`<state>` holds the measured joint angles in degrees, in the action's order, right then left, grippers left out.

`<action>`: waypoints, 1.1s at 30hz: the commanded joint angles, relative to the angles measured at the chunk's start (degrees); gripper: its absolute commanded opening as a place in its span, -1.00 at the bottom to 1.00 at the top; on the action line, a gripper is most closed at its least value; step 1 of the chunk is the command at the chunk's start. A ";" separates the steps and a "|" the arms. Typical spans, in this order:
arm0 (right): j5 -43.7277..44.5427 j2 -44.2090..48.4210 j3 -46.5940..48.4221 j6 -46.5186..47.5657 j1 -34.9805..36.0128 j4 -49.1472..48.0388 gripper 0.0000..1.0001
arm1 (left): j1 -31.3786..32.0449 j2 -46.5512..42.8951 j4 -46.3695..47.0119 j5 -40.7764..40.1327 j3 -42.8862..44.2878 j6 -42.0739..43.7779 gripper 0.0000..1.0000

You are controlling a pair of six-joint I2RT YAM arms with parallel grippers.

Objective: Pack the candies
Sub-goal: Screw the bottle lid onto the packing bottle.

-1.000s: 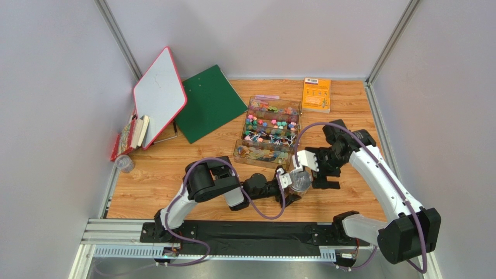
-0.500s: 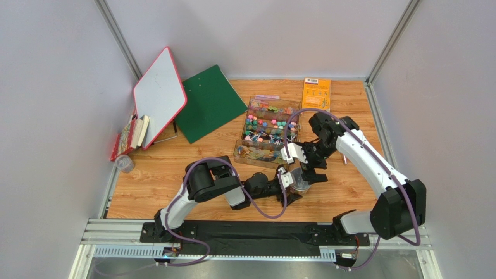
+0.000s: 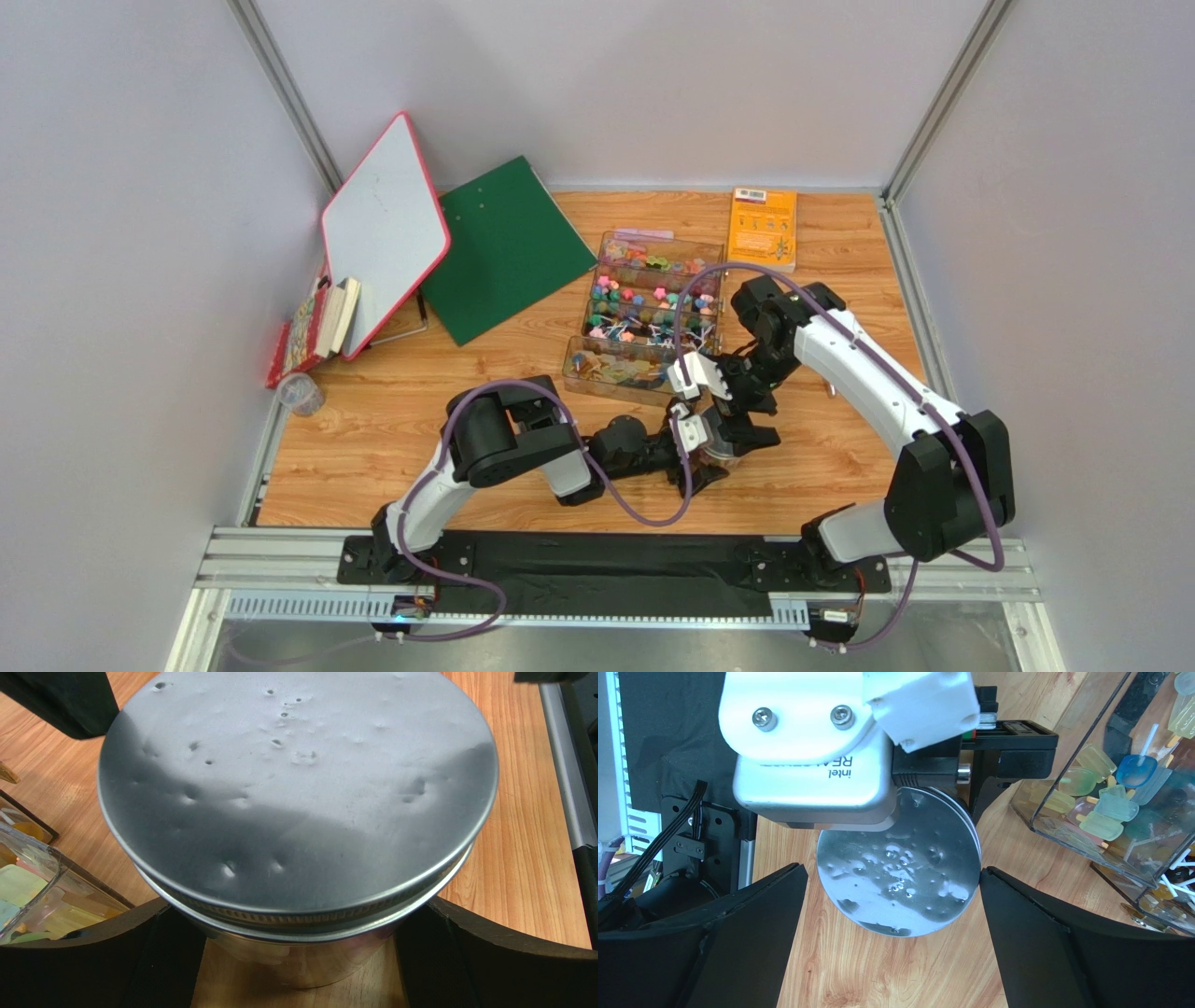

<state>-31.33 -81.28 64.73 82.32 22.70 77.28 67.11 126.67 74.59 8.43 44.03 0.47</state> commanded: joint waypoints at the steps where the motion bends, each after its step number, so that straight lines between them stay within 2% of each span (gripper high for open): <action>1: -1.19 0.24 -1.01 -0.32 0.33 14.57 1.00 | -0.31 4.99 -17.55 -3.77 -2.37 5.07 -1.00; 7: 0.39 1.38 -2.76 -1.20 0.33 14.75 1.00 | -0.66 4.99 -17.55 -4.73 -2.37 4.89 -1.00; 18: 7.42 10.87 -10.41 -1.64 0.33 16.50 1.00 | -1.98 5.51 -17.55 -3.42 -2.02 2.70 -1.00; 25: 6.46 14.83 -10.76 -3.92 0.24 18.35 1.00 | -2.34 6.31 -17.72 -4.82 -1.49 3.04 -1.00; 33: 9.62 18.43 -11.12 -6.74 0.24 18.44 1.00 | -2.16 6.48 -17.81 -4.56 -1.40 2.96 -1.00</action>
<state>-22.59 -65.10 54.11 78.15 22.74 74.76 66.52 127.72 75.00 8.47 45.17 -0.21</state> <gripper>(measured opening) 1.000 0.924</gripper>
